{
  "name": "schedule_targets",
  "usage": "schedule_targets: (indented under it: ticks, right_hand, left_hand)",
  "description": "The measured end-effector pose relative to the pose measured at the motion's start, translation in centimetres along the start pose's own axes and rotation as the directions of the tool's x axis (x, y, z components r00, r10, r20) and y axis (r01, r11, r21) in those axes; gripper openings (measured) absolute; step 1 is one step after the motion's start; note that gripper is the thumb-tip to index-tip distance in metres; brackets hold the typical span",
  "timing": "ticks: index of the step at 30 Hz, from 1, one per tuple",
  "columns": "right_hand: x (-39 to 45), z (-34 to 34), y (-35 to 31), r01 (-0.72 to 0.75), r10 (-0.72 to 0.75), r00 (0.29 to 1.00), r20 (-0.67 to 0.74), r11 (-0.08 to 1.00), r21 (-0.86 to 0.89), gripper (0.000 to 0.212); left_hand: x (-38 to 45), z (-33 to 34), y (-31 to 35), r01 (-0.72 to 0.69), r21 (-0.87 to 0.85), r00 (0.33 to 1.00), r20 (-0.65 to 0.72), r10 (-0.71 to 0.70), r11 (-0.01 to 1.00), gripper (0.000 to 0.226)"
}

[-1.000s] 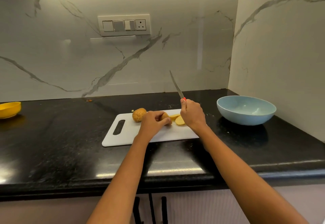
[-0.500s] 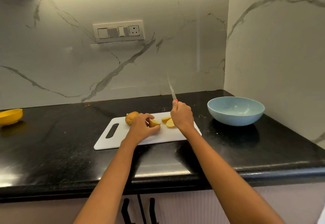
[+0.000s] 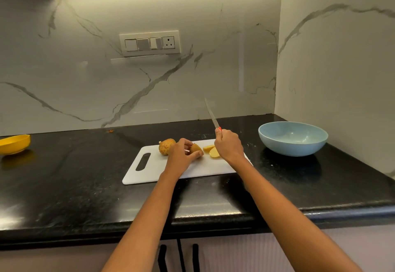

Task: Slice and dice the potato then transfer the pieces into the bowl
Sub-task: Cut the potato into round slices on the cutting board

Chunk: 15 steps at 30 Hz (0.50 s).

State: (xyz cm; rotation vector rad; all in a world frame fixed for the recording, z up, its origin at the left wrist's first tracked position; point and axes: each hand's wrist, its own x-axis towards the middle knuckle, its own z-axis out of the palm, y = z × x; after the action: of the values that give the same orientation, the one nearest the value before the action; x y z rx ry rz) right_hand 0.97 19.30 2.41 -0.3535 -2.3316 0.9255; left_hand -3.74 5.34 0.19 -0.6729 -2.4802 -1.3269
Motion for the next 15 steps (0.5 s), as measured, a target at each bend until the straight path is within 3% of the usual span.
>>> schedule_targets:
  ticks: [7, 11, 15]
  right_hand:
    - [-0.29, 0.4, 0.12, -0.014, 0.015, 1.0, 0.023, 0.999, -0.052, 0.038]
    - [-0.17, 0.09, 0.14, -0.017, 0.017, 1.0, 0.0, 0.999, -0.044, 0.036]
    - [-0.29, 0.04, -0.08, -0.014, 0.014, 1.0, 0.009, 0.999, -0.043, 0.036]
  left_hand:
    - [0.21, 0.09, -0.04, -0.024, 0.057, 0.999, 0.028, 0.022, 0.998, 0.054]
    - [0.33, 0.03, -0.41, -0.042, 0.21, 0.999, 0.042, 0.034, 0.977, 0.034]
    - [0.46, 0.01, -0.42, 0.016, 0.244, 0.999, 0.037, -0.025, 0.97, 0.055]
